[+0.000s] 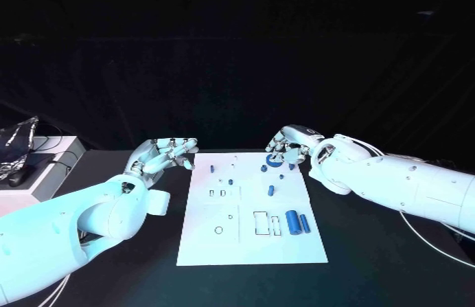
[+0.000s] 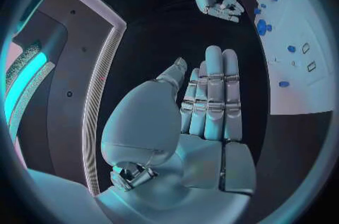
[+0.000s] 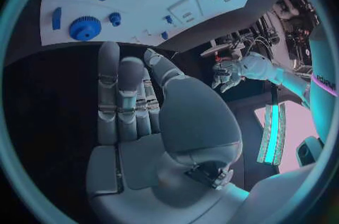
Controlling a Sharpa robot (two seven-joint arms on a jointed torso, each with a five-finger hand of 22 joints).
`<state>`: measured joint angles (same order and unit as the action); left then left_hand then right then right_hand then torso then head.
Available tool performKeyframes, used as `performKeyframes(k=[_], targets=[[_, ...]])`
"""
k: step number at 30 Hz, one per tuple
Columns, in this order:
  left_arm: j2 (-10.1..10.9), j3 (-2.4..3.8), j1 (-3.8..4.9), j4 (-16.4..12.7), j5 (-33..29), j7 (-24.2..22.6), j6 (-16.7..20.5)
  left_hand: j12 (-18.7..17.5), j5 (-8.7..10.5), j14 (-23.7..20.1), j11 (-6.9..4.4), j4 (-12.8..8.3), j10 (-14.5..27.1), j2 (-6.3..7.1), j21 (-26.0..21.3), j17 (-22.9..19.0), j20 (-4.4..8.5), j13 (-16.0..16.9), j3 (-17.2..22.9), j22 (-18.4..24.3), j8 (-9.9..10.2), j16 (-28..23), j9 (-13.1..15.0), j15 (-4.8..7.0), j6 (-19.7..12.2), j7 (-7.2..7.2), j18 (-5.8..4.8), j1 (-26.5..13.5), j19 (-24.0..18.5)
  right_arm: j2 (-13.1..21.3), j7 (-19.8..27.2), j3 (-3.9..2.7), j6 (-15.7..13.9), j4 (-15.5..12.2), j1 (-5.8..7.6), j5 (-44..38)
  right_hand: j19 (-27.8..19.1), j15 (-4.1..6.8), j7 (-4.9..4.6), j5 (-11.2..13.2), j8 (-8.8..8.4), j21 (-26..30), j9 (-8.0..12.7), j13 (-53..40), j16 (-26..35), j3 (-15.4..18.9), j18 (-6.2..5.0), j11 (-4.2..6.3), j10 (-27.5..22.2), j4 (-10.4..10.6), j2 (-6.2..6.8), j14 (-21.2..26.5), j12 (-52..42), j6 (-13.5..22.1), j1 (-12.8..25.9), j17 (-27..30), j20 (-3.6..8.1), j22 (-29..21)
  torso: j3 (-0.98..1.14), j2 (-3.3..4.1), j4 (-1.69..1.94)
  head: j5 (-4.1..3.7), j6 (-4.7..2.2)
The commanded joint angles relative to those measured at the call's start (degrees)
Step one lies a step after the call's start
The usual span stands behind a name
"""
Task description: Assemble the parts on the task board
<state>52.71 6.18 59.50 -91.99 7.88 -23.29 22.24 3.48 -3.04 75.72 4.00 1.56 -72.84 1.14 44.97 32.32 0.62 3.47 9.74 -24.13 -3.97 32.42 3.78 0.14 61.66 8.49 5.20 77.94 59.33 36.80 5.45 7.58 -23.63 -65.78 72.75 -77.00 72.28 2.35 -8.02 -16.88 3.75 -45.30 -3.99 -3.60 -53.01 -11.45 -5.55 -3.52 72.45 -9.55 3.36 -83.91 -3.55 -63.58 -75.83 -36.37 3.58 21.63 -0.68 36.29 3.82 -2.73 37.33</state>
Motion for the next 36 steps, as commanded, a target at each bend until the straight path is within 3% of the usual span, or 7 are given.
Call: performKeyframes(k=[1, 9, 14, 18, 19, 23, 36], targets=[[0.2, 0.32, 0.01, -1.0, 1.3, 1.1, -3.9, 0.1, 0.13, -1.5, -0.01, -0.3, -0.4, 0.03, 2.1, 2.1, -0.04, 0.1, 0.0, -1.6, 0.3, 2.5, 0.0, 0.01, 0.1, 0.0, 0.13, -0.5, -1.5, -0.8, -4.0, -0.06, 0.9, 1.0, 0.28, -8.4, 0.0, -0.79, -0.28, -0.7, -0.21, -1.9, 0.0, 0.1, -3.9, -1.0, -2.14, -0.68, -2.2, 0.2, 0.8, 0.9, 0.1, 0.5, 0.6, -3.0, -0.42, 1.9, -0.27, 1.19, 1.11, -0.82, -0.26], [0.3, 1.29, -0.01, -2.9, 1.2, 2.1, -5.0, 0.1, 0.05, -2.7, 0.34, -0.2, 0.7, 0.16, 5.3, 3.0, -0.75, 0.1, 0.1, -3.9, 0.3, 4.7, 0.0, -0.29, -0.8, 0.09, 0.95, -1.3, -3.8, -2.3, -5.9, -0.09, 1.5, 2.2, 0.72, -12.1, -1.2, -1.87, -0.81, -1.4, -0.17, -7.5, 0.0, 0.2, -11.1, -4.5, -3.78, -1.45, -4.0, 0.4, 2.81, 2.2, 0.2, 1.3, 1.6, -10.2, -2.01, 10.5, -0.63, 2.48, 2.42, -2.17, -0.22], [0.4, 1.7, -0.01, -3.5, 1.3, 2.5, -4.9, 0.1, 0.05, -3.5, 0.92, -0.3, 2.6, 0.48, 5.5, 2.5, -1.12, 0.1, -0.2, -4.0, 0.3, 4.4, 0.0, -0.72, -1.6, 0.29, 1.12, -1.5, -4.4, -2.4, -7.7, -0.1, 4.0, 2.2, 0.81, -13.8, -1.5, -2.01, -0.8, -1.0, -0.18, -8.3, 0.0, 0.1, -12.2, -4.0, -4.04, -1.56, -4.1, 1.2, 3.77, 2.5, 0.2, 1.7, 2.4, -11.1, -2.38, 13.1, -0.55, 2.87, 2.85, -2.49, 0.0], [0.5, 1.79, -0.01, -3.4, 1.3, 2.6, -4.8, 0.1, 0.05, -3.6, 1.02, -0.4, 3.0, 0.45, 5.4, 1.9, -1.36, 0.1, -0.3, -3.9, 0.3, 4.1, 0.0, -0.81, -1.8, 0.28, 1.28, -1.6, -4.6, -2.1, -8.4, -0.09, 5.7, 2.1, 0.83, -14.5, -1.2, -2.25, -0.95, -0.7, -0.19, -8.3, 0.0, 0.1, -13.0, -3.2, -4.32, -1.85, -5.0, 1.7, 4.05, 2.5, 0.2, 1.9, 2.1, -11.7, -2.57, 14.3, -0.52, 3.03, 2.93, -2.54, 0.03], [0.6, 1.82, -0.01, -3.4, 1.3, 2.7, -4.8, 0.1, 0.05, -3.6, 1.02, -0.5, 3.0, 0.37, 5.5, 1.6, -1.47, 0.1, -0.4, -3.9, 0.3, 4.0, 0.0, -0.83, -1.8, 0.25, 1.38, -1.6, -4.7, -2.1, -8.6, -0.09, 6.1, 2.1, 0.82, -14.7, 3.6, -2.05, -0.84, -0.6, -0.2, -15.1, 0.0, 0.2, -11.2, -2.8, -3.2, -1.77, -5.0, 1.9, 4.14, 3.0, 0.2, 1.7, 2.1, -8.7, -2.25, 23.5, -0.48, 3.12, 2.94, -2.56, 0.04], [0.7, 1.87, -0.01, -3.2, 1.3, 2.8, -4.8, 0.2, 0.07, -3.5, 1.04, -0.6, 3.1, 0.3, 5.5, 0.9, -1.62, 0.1, -0.7, -3.7, 0.3, 4.1, 0.0, -0.83, -1.8, 0.22, 1.53, -1.7, -4.7, -2.2, -9.2, -0.09, 6.7, 2.2, 0.79, -15.2, 6.4, -1.84, -0.79, -0.8, -0.21, -19.9, 0.0, 0.1, -11.1, -2.3, -2.79, -1.56, -4.2, 2.7, 4.17, 2.6, 0.1, 1.6, 1.8, -7.1, -2.16, 31.6, -0.33, 3.32, 2.98, -2.66, -0.04], [0.4, 1.91, -0.09, -2.5, 1.4, 3.2, -5.4, 0.1, 0.09, -3.7, 1.09, -0.6, 3.2, 0.19, 5.5, 0.4, -1.71, 0.1, -0.9, -3.5, 0.3, 4.1, 0.0, -0.88, -1.9, 0.21, 1.55, -1.8, -4.9, -2.3, -10.8, -0.09, 7.6, 2.8, 0.59, -16.0, 8.4, -2.48, -0.81, -2.2, -0.23, -14.1, 0.0, 0.1, -11.5, 0.0, -5.41, -2.34, -7.6, 3.9, 4.4, 3.2, 0.1, 1.0, 1.0, -4.7, -2.94, 30.6, -0.44, 3.89, 3.45, -3.25, -0.29]])
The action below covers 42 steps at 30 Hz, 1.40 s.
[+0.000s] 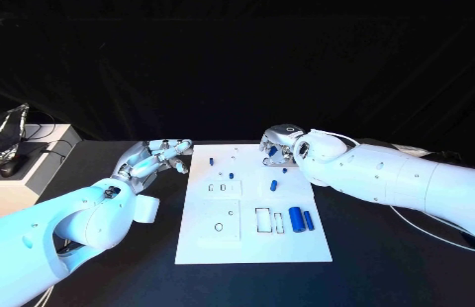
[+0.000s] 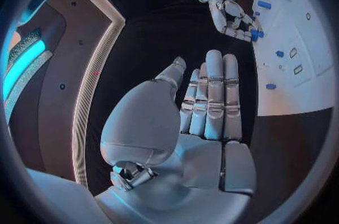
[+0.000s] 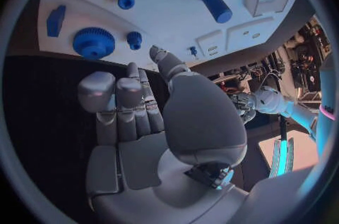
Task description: Assemble the parts on the task board
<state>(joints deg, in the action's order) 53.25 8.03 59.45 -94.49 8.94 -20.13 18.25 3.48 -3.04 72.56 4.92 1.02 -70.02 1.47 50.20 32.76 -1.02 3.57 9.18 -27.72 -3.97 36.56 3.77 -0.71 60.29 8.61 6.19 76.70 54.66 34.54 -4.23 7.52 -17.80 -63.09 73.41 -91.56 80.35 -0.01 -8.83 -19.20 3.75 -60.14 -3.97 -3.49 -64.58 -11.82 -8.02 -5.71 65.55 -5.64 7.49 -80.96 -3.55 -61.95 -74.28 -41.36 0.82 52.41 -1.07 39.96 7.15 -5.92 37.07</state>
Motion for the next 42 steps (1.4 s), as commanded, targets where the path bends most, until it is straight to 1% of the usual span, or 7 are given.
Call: performKeyframes(k=[1, 4, 6, 12, 16, 24, 42], targets=[[-0.1, 0.06, -0.04, 0.0, 0.3, 0.1, -1.4, 0.1, 0.08, -0.6, 0.2, 0.0, 0.4, -0.18, 0.2, -0.3, -0.08, 0.0, -0.4, 0.1, 0.3, 0.0, 0.0, -0.04, -0.5, 0.13, 0.57, -0.5, -0.2, -0.1, -1.2, -0.03, 1.8, 0.1, -0.09, -1.4, 0.4, -0.12, -0.01, 0.1, -0.22, 0.9, 0.0, 0.0, 0.0, 0.4, -2.97, -0.17, -0.7, 0.0, 0.21, 0.2, 0.2, -0.6, -0.6, 0.4, -0.19, -0.1, -0.05, 0.34, 0.17, -0.07, -0.05], [-0.1, 0.06, -0.06, 0.2, 0.3, 0.1, -1.4, 0.1, 0.08, -0.6, 0.2, 0.0, 0.4, -0.19, 0.2, -0.4, -0.09, 0.0, -0.4, 0.2, 0.3, 0.1, 0.0, -0.05, -0.5, 0.14, 0.57, -0.5, -0.2, -0.2, -1.3, -0.03, 1.8, 0.3, -0.15, -1.4, 0.6, -0.13, 0.02, -0.5, -0.2, 1.9, 0.0, 0.1, -0.2, 0.0, -3.13, -0.16, -0.8, -0.1, -0.16, 0.2, 0.2, -0.8, -0.8, 0.7, -0.22, 0.1, -0.05, 0.52, 0.28, -0.19, -0.1], [-0.1, 0.06, -0.08, 0.2, 0.3, 0.2, -1.4, 0.1, 0.08, -0.5, 0.21, 0.0, 0.5, -0.25, 0.2, -0.4, -0.09, 0.0, -0.5, 0.2, 0.3, 0.1, 0.0, -0.06, -0.5, 0.2, 0.59, -0.5, -0.1, -0.3, -1.4, -0.03, 2.0, 0.5, -0.19, -1.4, 0.6, -0.2, -0.02, -4.0, -0.2, 2.6, 0.0, 0.1, -0.2, -0.9, -3.33, -0.3, -1.3, -0.4, -0.47, 0.3, 0.2, -0.9, -1.0, 0.8, -0.23, -0.3, -0.13, 0.6, 0.42, -0.34, -0.09], [-0.2, 0.06, -0.14, 0.3, 0.3, 0.4, -1.4, 0.1, 0.08, -0.5, 0.33, 0.3, 0.6, -0.36, 0.3, -0.5, -0.11, 0.0, -0.6, 0.3, 0.3, 0.2, 0.0, -0.12, -0.7, 0.34, 0.59, -0.9, -0.1, -0.4, -1.5, -0.03, 2.9, 0.9, -0.24, -1.2, 1.0, -0.16, 0.07, -8.3, -0.18, 3.4, 0.0, 0.1, -0.5, -4.9, -3.47, -0.24, -1.0, -1.6, -0.54, 0.4, 0.2, -1.3, 0.3, 1.1, -0.26, 0.5, -0.36, 0.84, 0.83, -1.03, -0.04], [-0.1, 0.06, -0.17, 0.4, 0.3, 0.5, -1.4, 0.1, 0.08, -0.5, 0.4, 0.4, 0.8, -0.42, 0.3, -0.6, -0.15, 0.0, -0.8, 0.3, 0.3, 0.3, 0.0, -0.17, -0.9, 0.44, 0.61, -1.0, -0.1, -0.3, -1.5, -0.03, 3.4, 0.9, -0.26, -1.1, 1.1, -0.04, 0.22, -8.4, -0.21, 4.0, -0.1, 0.1, -0.6, -7.2, -3.44, -0.12, -0.6, -2.2, -0.53, 0.4, 0.3, -1.8, 1.3, 1.3, -0.16, 1.3, -0.43, 0.97, 1.0, -1.16, 0.08], [-0.1, 0.07, -0.19, 0.5, 0.3, 0.7, -1.4, 0.1, 0.08, -0.5, 0.5, 0.5, 1.1, -0.47, 0.3, -0.7, -0.19, 0.0, -1.0, 0.4, 0.3, 0.4, 0.0, -0.22, -1.1, 0.62, 0.64, -1.1, -0.1, -0.5, -1.6, -0.03, 4.2, 1.2, -0.35, -0.9, 1.4, -0.03, 0.37, -8.0, -0.23, 5.4, -0.1, 0.1, -0.7, -9.1, -3.39, -0.03, -0.5, -3.1, -1.12, 0.5, 0.2, -2.2, 2.1, 1.6, -0.13, 3.0, -0.51, 1.28, 1.2, -1.34, 0.01], [0.1, 0.07, -0.2, 0.7, 0.3, 1.2, -1.6, 0.1, 0.09, -0.7, 0.61, 0.6, 1.3, -0.59, 0.3, -1.1, -0.29, 0.0, -1.5, 0.6, 0.3, 0.7, 0.0, -0.3, -1.5, 0.8, 0.73, -0.9, 0.0, -0.3, -2.1, -0.03, 4.6, 1.7, -0.39, -1.2, 2.3, -0.34, 0.15, -7.5, -0.17, 9.6, -0.1, 0.1, -0.2, -6.5, -3.77, -0.49, -2.3, -2.9, -0.68, 0.7, 0.2, -2.0, 1.5, 2.5, -0.42, 5.9, -0.58, 1.76, 1.45, -1.57, -0.14]])
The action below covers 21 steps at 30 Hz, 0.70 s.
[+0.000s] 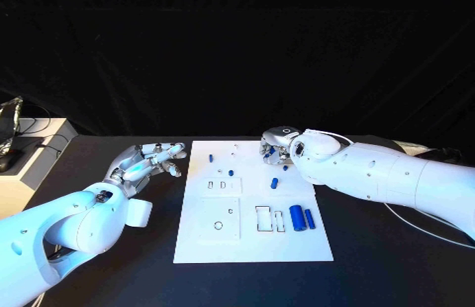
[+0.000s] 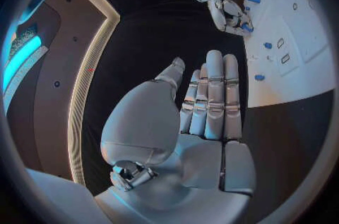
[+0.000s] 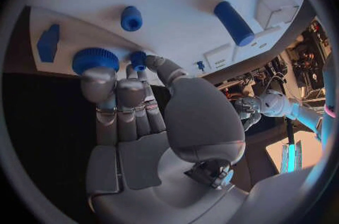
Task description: Assemble the parts on the task board
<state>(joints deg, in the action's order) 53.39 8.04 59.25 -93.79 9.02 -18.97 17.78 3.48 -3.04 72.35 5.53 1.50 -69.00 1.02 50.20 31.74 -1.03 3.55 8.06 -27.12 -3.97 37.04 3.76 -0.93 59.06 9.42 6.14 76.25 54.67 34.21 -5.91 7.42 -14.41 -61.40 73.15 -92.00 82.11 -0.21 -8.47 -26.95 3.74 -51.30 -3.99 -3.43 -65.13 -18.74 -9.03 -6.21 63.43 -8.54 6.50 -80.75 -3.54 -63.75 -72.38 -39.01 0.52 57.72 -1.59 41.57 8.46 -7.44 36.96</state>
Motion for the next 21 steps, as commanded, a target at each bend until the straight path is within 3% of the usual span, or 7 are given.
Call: performKeyframes(k=[1, 8, 11, 16, 21], targets=[[-0.1, 0.05, 0.0, 0.0, 0.2, 0.0, -1.2, 0.1, 0.09, -0.5, 0.0, 0.1, 0.3, -0.13, 0.3, 0.0, -0.29, 0.0, -0.4, 0.0, 0.3, 0.2, 0.0, -0.08, -0.3, -0.01, 0.78, -0.5, 0.0, 0.1, -0.4, 0.08, 1.2, 0.0, -0.13, -0.8, 0.5, -0.15, -0.21, 0.2, -0.16, 0.8, 0.0, 0.0, 0.4, 0.4, -2.75, 0.01, -0.2, 0.0, 0.32, 0.5, 0.2, -0.2, -0.4, 0.2, -0.13, 0.6, -0.05, 0.16, 0.15, -0.04, -0.03], [-0.1, 0.05, -0.03, 0.1, 0.2, 0.2, -1.2, 0.1, 0.09, -0.5, 0.04, 0.1, 0.4, -0.19, 0.3, -0.2, -0.31, 0.0, -0.6, 0.1, 0.3, 0.3, 0.0, -0.1, -0.3, 0.05, 0.8, -0.4, 0.0, 0.5, -0.4, 0.07, 1.0, -0.5, -0.13, -0.9, 1.5, -0.12, -0.16, -0.1, -0.15, 3.5, -0.1, 0.0, 0.3, 0.3, -2.8, 0.04, 0.0, 0.0, 0.37, 0.4, 0.2, -0.3, -0.5, 0.1, -0.11, 3.7, -0.11, 0.28, 0.19, -0.09, -0.11], [-0.1, 0.05, -0.06, 0.2, 0.2, 0.2, -1.2, 0.1, 0.09, -0.5, 0.04, 0.1, 0.4, -0.19, 0.3, -0.2, -0.31, 0.0, -0.6, 0.1, 0.3, 0.3, 0.0, -0.1, -0.3, 0.05, 0.8, -0.4, 0.0, 0.7, -0.1, 0.07, 0.0, -0.8, -0.13, -0.9, 1.6, 0.26, 0.21, 0.2, -0.07, 3.3, -0.2, 0.0, 0.1, -0.8, -2.65, 0.61, 2.1, -0.2, -0.17, 0.3, 0.2, -1.1, -0.8, -0.2, 0.07, 4.3, -0.11, 0.35, 0.19, -0.08, -0.16], [-0.1, 0.05, -0.13, 0.2, 0.2, 0.3, -1.2, 0.1, 0.09, -0.5, 0.04, 0.1, 0.4, -0.19, 0.3, -0.2, -0.31, 0.0, -0.6, 0.1, 0.3, 0.3, 0.0, -0.1, -0.3, 0.05, 0.8, -0.4, 0.0, 1.0, 0.3, 0.05, -3.3, -1.4, -0.13, -0.5, 1.9, 1.2, 0.8, 3.6, 0.02, 1.1, -0.4, -0.1, -0.6, -4.0, -1.72, 2.0, 7.0, -1.5, -2.06, 0.1, 0.1, -2.8, -2.4, -1.6, 0.77, 6.3, -0.18, 0.4, 0.25, -0.07, -0.07], [-0.1, 0.05, -0.2, 0.3, 0.2, 0.3, -1.2, 0.2, 0.08, -0.5, 0.01, 0.1, 0.3, -0.34, 0.4, -0.3, -0.31, 0.0, -0.7, 0.2, 0.3, 0.4, 0.0, -0.09, -0.3, 0.02, 0.83, -0.3, 0.0, 1.2, -0.3, 0.0, -7.4, -2.0, -0.14, -0.7, 2.0, 2.02, 1.34, 7.4, 0.01, -1.1, -0.6, -0.2, -1.0, -5.1, -0.51, 3.1, 10.7, -2.8, -3.73, 0.1, 0.2, -4.6, -3.6, -2.8, 1.74, 8.7, -0.25, 0.44, 0.36, -0.1, -0.21]])
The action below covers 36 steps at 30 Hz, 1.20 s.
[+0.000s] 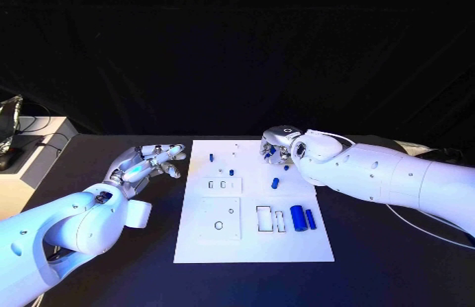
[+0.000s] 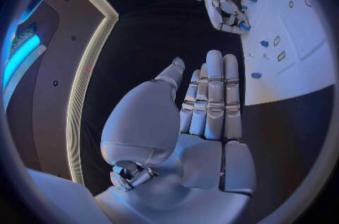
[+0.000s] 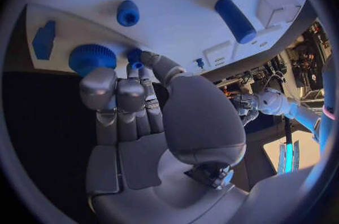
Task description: Assemble the parts on the task board
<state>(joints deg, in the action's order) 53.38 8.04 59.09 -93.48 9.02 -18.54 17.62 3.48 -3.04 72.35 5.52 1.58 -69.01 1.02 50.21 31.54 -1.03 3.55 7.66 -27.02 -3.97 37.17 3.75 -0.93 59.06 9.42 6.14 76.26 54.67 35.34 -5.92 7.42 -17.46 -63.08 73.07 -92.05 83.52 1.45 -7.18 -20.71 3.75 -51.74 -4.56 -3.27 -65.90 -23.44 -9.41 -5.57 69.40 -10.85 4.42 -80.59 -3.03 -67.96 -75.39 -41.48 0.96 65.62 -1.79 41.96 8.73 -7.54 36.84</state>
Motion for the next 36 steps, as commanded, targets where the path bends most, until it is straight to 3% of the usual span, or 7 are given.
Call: performKeyframes(k=[1, 8, 17, 29, 36], targets=[[0.0, 0.05, -0.05, 0.0, 0.2, -0.1, -1.0, 0.2, 0.08, -0.5, 0.01, 0.0, 0.3, -0.34, 0.4, -0.1, -0.31, 0.0, -0.3, 0.1, 0.3, 0.3, 0.0, -0.09, -0.3, 0.02, 0.83, -0.3, 0.0, 0.1, -0.4, -0.02, -4.9, -0.4, -0.06, -0.7, 0.5, 0.43, 0.06, 1.6, -0.02, -0.8, -0.1, -0.4, -0.2, -0.6, 0.04, 2.49, 4.8, -0.8, -1.8, -0.1, -0.4, -0.5, -0.5, -0.6, 1.46, 1.1, -0.06, 0.05, 0.11, 0.0, -0.09], [0.0, 0.05, -0.09, 0.1, 0.2, -0.1, -1.0, 0.2, 0.08, -0.5, 0.01, 0.0, 0.3, -0.34, 0.4, -0.1, -0.31, 0.0, -0.3, 0.1, 0.3, 0.3, 0.0, -0.09, -0.3, 0.02, 0.83, -0.3, 0.0, 0.2, -0.9, -0.28, -7.6, -1.8, -0.05, -1.0, 0.4, 0.54, 0.16, 2.3, -0.03, -1.2, 0.0, -0.4, -0.1, -1.3, 0.58, 2.6, 5.1, -2.1, -2.32, -0.3, -0.4, -0.9, 0.1, -2.6, 1.85, 3.6, -0.1, 0.1, 0.03, 0.21, -0.27], [0.1, 0.05, -0.11, 0.0, 0.2, -0.1, -1.0, 0.2, 0.08, -0.5, 0.01, 0.0, 0.3, -0.34, 0.4, -0.1, -0.31, 0.0, -0.3, 0.1, 0.3, 0.3, 0.0, -0.09, -0.3, 0.02, 0.83, -0.3, 0.0, -0.9, -1.6, -0.64, -8.9, -2.7, 0.01, -1.5, 0.9, 0.59, 0.2, 2.8, -0.04, -0.1, 0.1, -0.4, 0.4, -1.3, 0.68, 2.64, 5.2, -2.7, -2.74, -0.6, -0.4, -1.1, 0.3, -4.1, 1.86, 5.9, -0.18, 0.2, 0.24, 0.45, -0.68], [-0.1, 0.06, -0.11, -0.2, 0.2, 0.0, -1.1, 0.1, 0.09, -0.5, 0.0, 0.0, 0.3, -0.44, 0.5, -0.3, -0.31, 0.0, -0.4, 0.2, 0.3, 0.4, 0.0, -0.08, -0.3, -0.01, 0.84, -0.2, 0.0, -6.0, -3.3, -0.74, -12.3, 1.7, 0.0, -3.5, 2.0, 0.57, 0.22, 2.8, -0.03, 2.4, 0.1, -0.4, 0.9, -1.4, 0.77, 2.61, 5.2, -3.1, -2.79, -0.8, -0.4, -1.1, 0.5, -5.2, 1.88, 9.4, -0.22, 0.33, 0.41, 0.69, -1.1], [-0.3, 0.08, -0.11, -0.3, 0.2, 0.0, -1.1, 0.1, 0.09, -0.5, 0.0, 0.0, 0.3, -0.44, 0.5, -0.3, -0.31, 0.0, -0.4, 0.2, 0.3, 0.4, 0.0, -0.08, -0.3, -0.01, 0.84, -0.2, 0.0, -8.6, -3.8, -0.75, -14.0, 4.4, -0.36, -4.8, 2.4, 0.55, 0.22, 2.5, -0.03, 3.4, 0.1, -0.4, 0.9, -1.5, 0.8, 2.6, 5.3, -3.3, -2.75, -0.9, -0.4, -1.2, 0.6, -5.4, 1.87, 10.6, -0.59, 0.46, 1.11, 0.45, -1.19]])
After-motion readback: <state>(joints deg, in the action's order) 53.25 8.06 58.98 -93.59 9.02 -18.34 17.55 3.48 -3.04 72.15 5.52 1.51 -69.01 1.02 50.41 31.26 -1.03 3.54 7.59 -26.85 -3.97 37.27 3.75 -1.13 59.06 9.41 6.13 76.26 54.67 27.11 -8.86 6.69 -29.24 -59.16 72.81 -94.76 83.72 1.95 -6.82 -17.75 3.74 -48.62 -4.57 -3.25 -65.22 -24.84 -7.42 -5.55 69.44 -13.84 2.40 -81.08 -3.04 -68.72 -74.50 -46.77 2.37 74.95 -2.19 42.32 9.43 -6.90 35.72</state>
